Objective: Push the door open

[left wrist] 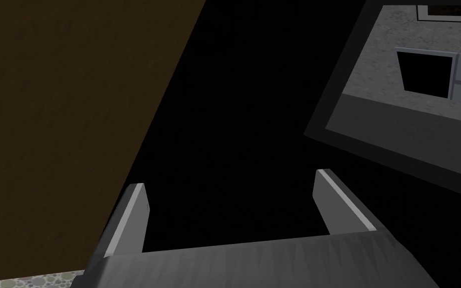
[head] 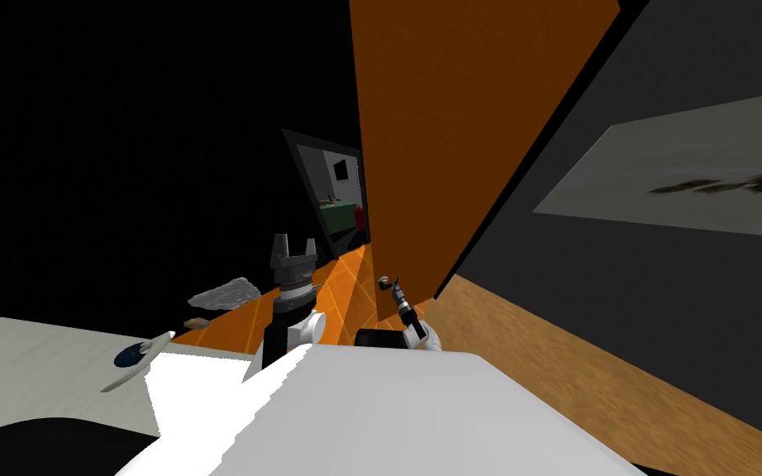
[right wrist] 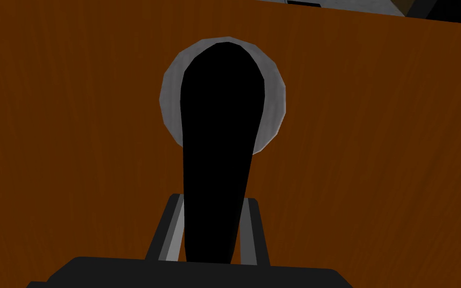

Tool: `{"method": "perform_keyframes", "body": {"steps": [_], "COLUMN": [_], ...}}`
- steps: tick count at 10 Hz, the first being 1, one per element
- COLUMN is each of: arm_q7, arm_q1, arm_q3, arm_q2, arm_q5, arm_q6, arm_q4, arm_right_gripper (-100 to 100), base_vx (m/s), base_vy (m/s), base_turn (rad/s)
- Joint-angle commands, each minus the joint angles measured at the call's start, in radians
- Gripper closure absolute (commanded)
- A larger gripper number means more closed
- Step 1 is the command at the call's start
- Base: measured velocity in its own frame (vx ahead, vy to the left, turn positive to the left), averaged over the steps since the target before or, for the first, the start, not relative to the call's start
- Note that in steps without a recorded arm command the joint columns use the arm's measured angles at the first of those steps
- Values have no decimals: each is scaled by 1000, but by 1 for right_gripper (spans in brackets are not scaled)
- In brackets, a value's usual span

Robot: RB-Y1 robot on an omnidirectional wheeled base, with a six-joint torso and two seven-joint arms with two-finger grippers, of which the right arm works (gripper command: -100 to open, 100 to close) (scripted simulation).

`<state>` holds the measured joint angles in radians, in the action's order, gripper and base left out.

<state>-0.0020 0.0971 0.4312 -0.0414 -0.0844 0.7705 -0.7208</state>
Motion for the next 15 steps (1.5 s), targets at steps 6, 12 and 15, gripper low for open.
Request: {"method": "perform_keyframes", "body": {"steps": [6, 12, 15], "arm_q7": [25, 39, 50], "arm_q1": [15, 20, 24], "arm_q3": [-100, -157, -192], "arm_q2": [16, -1, -4], "arm_q5": [-21, -37, -48], "arm_q6": [-1, 1, 3], "arm_q4": [12, 21, 28], "arm_right_gripper": [100, 100, 100], "base_vx": [99, 101, 170], "base_vy": [144, 118, 133], "base_turn": [-52, -48, -57]}}
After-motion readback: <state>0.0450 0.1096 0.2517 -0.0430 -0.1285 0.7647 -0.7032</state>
